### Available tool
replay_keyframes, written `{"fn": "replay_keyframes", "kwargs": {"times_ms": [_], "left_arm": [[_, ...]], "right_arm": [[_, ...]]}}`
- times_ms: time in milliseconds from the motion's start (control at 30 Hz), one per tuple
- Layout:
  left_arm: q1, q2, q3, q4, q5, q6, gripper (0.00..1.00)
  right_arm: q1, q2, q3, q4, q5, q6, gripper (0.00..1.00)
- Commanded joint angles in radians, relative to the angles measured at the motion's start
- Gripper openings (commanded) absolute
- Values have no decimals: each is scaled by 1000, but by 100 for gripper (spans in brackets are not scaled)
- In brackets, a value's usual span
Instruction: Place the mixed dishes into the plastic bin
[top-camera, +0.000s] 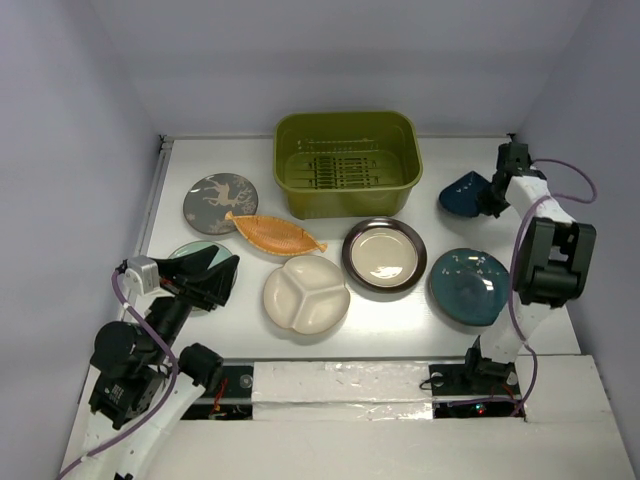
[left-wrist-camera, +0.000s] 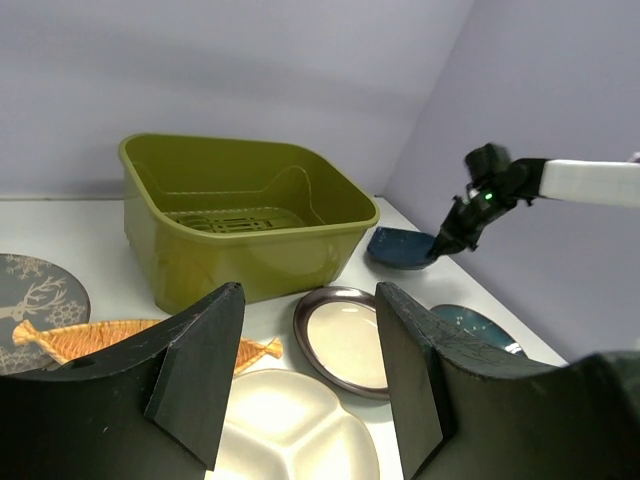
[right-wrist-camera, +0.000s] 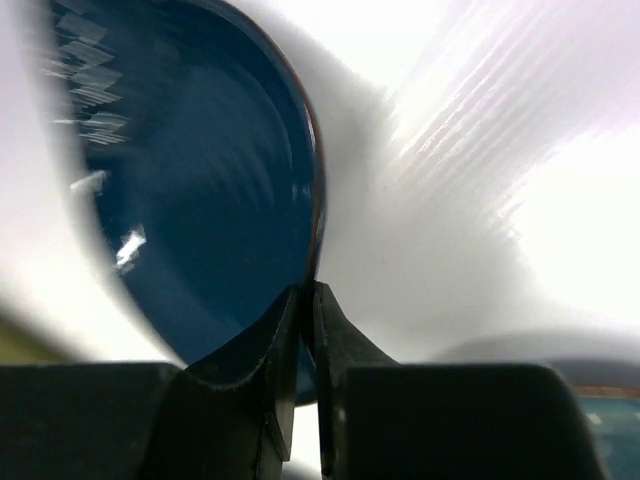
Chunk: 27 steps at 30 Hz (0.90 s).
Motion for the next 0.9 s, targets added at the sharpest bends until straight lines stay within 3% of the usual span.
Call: {"fn": "replay_keyframes", "kwargs": {"times_ms": [0,333,500,700,867], "left_arm": [[-6,17,32,29,1,6,52],[-6,55,29,24,20,8,52],[-6,81,28,26,34,6,52],[-6,106,26,29,29,8,52],[3,113,28,33,23,6,52]], "right_arm": [[5,-183,-33,172,48,-51,0],[5,-599,-277,410,-69,-105,0],[5,-729,-339,506,-294,-69,0],[23,-757,-257,574,-502,5,0],[99,-678,-158,651,-587,71,0]]}}
